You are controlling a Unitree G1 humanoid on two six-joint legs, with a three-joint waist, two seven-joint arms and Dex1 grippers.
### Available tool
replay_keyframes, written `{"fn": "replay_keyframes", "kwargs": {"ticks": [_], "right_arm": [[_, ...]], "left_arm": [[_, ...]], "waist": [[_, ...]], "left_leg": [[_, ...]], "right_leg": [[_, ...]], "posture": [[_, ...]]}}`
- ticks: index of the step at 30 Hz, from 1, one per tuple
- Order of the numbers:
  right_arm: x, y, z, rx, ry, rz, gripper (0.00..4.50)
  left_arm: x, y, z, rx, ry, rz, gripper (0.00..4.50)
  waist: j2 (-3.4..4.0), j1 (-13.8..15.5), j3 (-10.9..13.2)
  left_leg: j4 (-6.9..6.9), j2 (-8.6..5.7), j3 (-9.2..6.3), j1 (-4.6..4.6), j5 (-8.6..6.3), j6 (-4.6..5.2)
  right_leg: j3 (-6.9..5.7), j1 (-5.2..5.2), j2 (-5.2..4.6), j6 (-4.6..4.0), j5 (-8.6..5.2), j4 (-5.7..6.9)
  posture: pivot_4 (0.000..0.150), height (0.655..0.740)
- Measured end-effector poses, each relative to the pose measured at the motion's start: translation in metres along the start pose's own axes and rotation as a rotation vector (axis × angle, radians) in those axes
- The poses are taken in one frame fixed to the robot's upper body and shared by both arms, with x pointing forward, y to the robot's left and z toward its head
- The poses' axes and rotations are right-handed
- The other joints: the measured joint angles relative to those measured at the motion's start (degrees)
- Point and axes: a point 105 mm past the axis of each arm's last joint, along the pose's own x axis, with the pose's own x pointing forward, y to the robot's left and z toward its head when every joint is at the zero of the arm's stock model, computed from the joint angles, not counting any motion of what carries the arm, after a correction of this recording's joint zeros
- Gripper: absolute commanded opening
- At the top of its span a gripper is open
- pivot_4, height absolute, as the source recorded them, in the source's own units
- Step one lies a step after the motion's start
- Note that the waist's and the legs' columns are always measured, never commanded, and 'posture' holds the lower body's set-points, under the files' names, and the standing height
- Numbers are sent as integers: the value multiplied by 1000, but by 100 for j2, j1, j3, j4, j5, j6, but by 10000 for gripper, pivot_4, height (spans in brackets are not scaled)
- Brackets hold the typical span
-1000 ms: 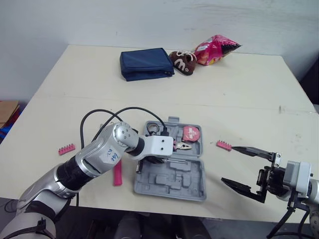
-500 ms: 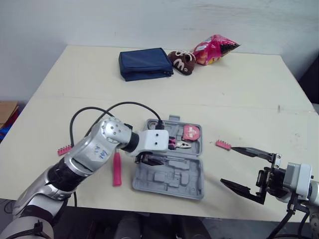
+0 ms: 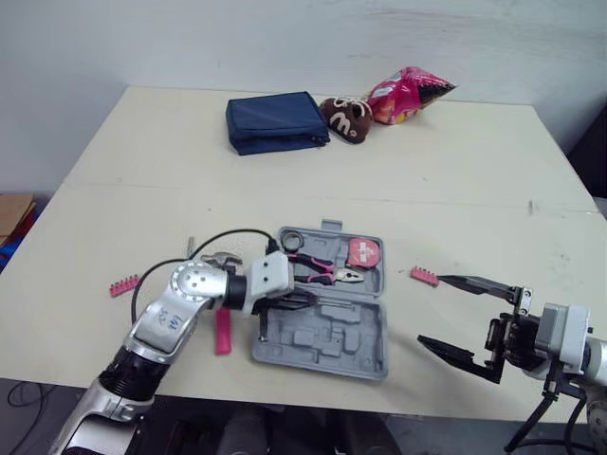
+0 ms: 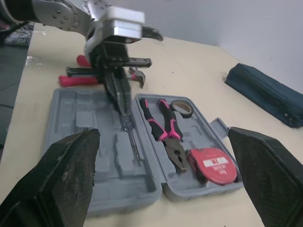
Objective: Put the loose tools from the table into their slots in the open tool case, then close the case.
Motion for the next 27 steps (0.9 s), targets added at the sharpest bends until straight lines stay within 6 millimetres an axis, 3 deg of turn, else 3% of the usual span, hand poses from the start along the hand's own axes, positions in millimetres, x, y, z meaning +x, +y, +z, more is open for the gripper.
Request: {"fn": "replay_keyframes", "kwargs": {"ticks": [7,13,21,27], "right_arm": [[-6,5,-8,1,10,7,45000],[-14,19,-13,29,21,11,45000],[-14,17,-11,21,17,3,45000],[-13,16,-11,17,14,-2,45000]], "left_arm": [[7,11,-2,20,6,57,369],[7,7,-1,24,-4,28,369],[7,17,11,24,-62,81,369],[12,16,3,9,-12,85,369]], "waist": [[0,20,0],[0,-10,0],[0,3,0],[0,-4,0]], "left_leg": [[0,-1,-1,0,-15,25],[0,0,1,3,-15,25],[0,-1,1,6,-15,25],[-1,1,1,6,-15,24]], "right_leg": [[-2,3,-2,0,0,-1],[-2,3,-2,0,0,2],[-2,5,-3,0,0,2],[-2,5,-1,0,0,3]], "posture": [[1500,7400],[1500,7400],[1500,7400],[1500,7400]]}}
